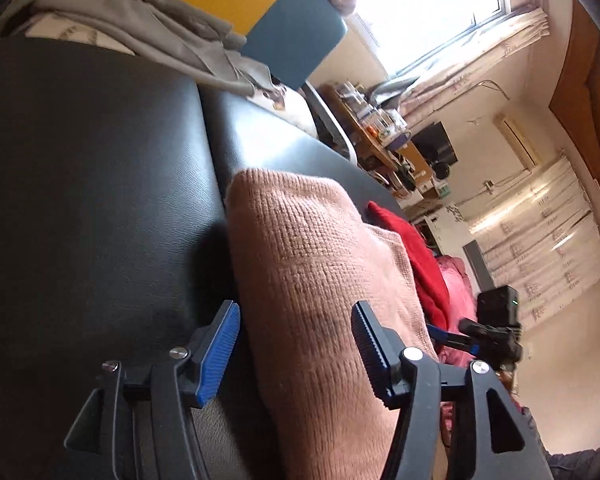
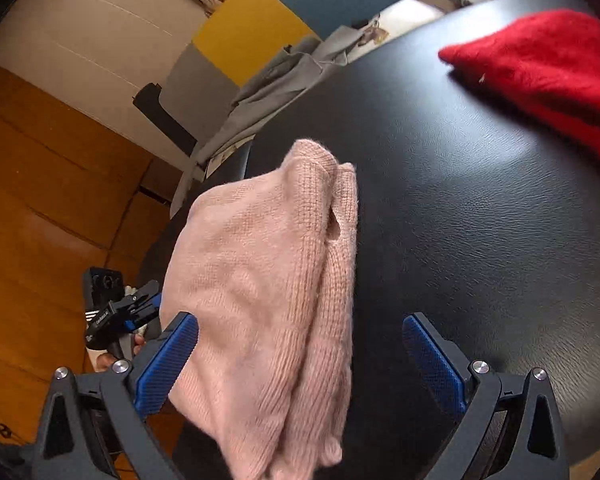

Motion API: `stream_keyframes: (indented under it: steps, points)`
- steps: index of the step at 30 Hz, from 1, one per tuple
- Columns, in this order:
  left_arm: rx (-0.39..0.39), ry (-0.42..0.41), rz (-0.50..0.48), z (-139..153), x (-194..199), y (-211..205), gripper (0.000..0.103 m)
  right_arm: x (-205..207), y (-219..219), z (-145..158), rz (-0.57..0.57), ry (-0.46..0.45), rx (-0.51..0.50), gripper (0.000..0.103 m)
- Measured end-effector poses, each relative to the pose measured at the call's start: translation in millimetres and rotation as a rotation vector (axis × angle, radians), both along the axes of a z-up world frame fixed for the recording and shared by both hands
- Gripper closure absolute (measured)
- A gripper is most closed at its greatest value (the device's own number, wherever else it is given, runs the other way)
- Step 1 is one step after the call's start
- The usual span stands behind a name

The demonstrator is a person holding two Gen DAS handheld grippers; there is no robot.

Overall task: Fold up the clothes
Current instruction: 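Grasp the folded sweater bundle with the right gripper while the left gripper grasps it too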

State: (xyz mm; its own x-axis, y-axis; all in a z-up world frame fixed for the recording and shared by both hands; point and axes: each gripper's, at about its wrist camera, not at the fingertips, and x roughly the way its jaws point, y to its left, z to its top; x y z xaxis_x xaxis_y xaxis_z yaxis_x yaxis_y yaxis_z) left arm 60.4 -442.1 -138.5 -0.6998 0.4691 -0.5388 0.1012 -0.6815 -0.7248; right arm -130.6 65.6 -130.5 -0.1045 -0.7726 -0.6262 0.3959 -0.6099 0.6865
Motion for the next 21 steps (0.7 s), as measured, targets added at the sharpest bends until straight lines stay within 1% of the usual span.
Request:
stream_keyframes:
  steps: [1, 3, 5, 7, 9, 10, 11, 12, 13, 14, 15, 16, 18, 21]
  points:
    - [0.011, 0.003, -0.012, -3, -4, 1, 0.043, -3, -7, -5, 0.022, -0.019, -0.010, 0.000]
    - [0.027, 0.014, -0.030, -8, -11, 3, 0.035, -7, -22, -13, 0.065, -0.054, -0.027, 0.000]
    - [0.043, 0.023, -0.045, -12, -18, 4, 0.030, -11, -37, -22, 0.109, -0.088, -0.045, 0.000]
    - [0.056, 0.029, -0.062, -16, -26, 6, 0.028, -15, -51, -30, 0.153, -0.122, -0.063, 0.000]
    - [0.057, 0.024, -0.075, -19, -34, 11, 0.021, -13, -65, -33, 0.185, -0.107, -0.075, 0.000]
    - [0.056, 0.020, -0.081, -20, -39, 14, 0.019, -12, -69, -33, 0.193, -0.094, -0.073, 0.000]
    - [0.046, 0.013, -0.086, -21, -42, 17, 0.018, -10, -73, -33, 0.198, -0.082, -0.067, 0.003]
    - [0.034, 0.008, -0.090, -21, -45, 21, 0.018, -10, -76, -35, 0.197, -0.081, -0.054, 0.009]
    - [0.029, 0.011, -0.094, -21, -45, 24, 0.019, -10, -78, -38, 0.194, -0.084, -0.038, 0.041]
    - [0.027, 0.017, -0.098, -22, -45, 28, 0.023, -11, -81, -42, 0.191, -0.087, -0.021, 0.057]
    - [0.024, 0.022, -0.102, -22, -44, 31, 0.034, -11, -81, -45, 0.180, -0.092, -0.037, 0.057]
    - [0.022, 0.027, -0.106, -23, -43, 35, 0.036, -9, -81, -46, 0.179, -0.084, -0.048, 0.057]
    - [0.057, 0.033, -0.074, -25, -36, 34, 0.042, -6, -84, -45, 0.182, -0.066, -0.048, 0.057]
    - [0.050, 0.040, -0.018, -20, -8, 33, 0.045, 1, -94, -44, 0.192, -0.050, -0.044, 0.057]
